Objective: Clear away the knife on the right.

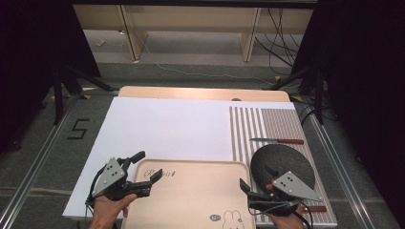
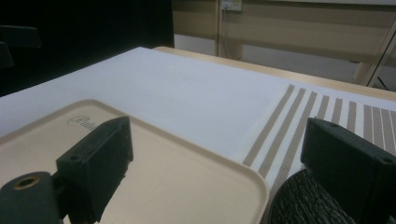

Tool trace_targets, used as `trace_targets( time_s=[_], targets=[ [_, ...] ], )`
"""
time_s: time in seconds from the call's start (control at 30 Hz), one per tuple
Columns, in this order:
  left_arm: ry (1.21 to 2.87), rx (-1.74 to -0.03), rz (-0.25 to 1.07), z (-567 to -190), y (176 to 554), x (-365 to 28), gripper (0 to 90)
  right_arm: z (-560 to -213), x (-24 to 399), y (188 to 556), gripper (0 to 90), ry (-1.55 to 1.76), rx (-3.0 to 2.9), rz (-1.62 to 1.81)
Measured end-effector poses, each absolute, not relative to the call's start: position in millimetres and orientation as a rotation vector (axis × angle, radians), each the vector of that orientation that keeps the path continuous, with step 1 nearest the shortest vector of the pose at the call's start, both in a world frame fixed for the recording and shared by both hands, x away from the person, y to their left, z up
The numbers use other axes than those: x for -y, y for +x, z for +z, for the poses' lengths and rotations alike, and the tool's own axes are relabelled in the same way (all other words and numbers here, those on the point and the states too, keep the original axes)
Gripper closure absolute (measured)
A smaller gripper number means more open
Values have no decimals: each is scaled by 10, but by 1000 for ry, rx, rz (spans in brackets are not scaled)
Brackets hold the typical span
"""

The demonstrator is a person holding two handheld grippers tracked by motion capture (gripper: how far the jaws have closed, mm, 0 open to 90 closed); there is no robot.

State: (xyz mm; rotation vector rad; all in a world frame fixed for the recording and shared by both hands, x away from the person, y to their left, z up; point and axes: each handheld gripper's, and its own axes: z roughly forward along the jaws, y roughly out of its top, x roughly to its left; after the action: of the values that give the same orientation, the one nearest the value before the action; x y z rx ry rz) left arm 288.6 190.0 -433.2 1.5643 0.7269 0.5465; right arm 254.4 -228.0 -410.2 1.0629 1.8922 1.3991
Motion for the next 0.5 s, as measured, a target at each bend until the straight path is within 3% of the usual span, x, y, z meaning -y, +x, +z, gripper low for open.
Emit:
trace_targets(
  time_s=[0.5],
  targets=[
    [1560,-718,554,-4320,2888,-1906,164,-3926,2558,2622,142,1133,-1956,1369]
  ],
)
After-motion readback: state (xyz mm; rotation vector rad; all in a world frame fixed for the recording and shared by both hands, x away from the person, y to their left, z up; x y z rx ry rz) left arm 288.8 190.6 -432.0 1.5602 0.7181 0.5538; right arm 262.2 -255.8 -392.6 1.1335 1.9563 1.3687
